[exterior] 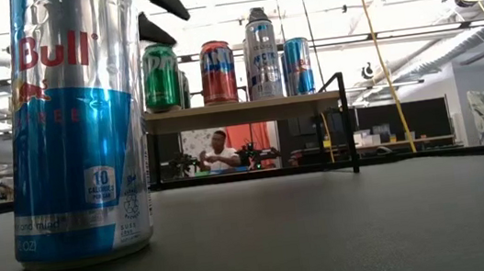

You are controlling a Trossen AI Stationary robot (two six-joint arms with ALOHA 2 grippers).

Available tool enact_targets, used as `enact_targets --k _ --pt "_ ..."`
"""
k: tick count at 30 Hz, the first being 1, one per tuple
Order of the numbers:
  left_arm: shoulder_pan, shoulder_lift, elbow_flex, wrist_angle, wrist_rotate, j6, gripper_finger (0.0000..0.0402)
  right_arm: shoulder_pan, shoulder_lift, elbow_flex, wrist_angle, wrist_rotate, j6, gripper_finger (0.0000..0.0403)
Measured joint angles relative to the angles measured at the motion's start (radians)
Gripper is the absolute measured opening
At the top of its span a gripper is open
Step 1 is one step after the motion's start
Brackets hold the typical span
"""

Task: Place canned beverage on shelf
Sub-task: Put the green soda can on the shelf aligned with the other green soda can

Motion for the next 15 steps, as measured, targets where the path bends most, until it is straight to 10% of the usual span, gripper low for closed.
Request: enact_targets --k 5,15 --pt "-0.075 -0.027 0.001 -0.042 -0.360 0.022 0.0233 0.000 -0.057 0.000 -0.088 0.005 0.002 0.0363" --pt "0.010 0.051 -0.001 -0.073 -0.415 0.210 0.0206 -0.005 -0.126 0.000 -0.118 0.062 -0.140 0.0363"
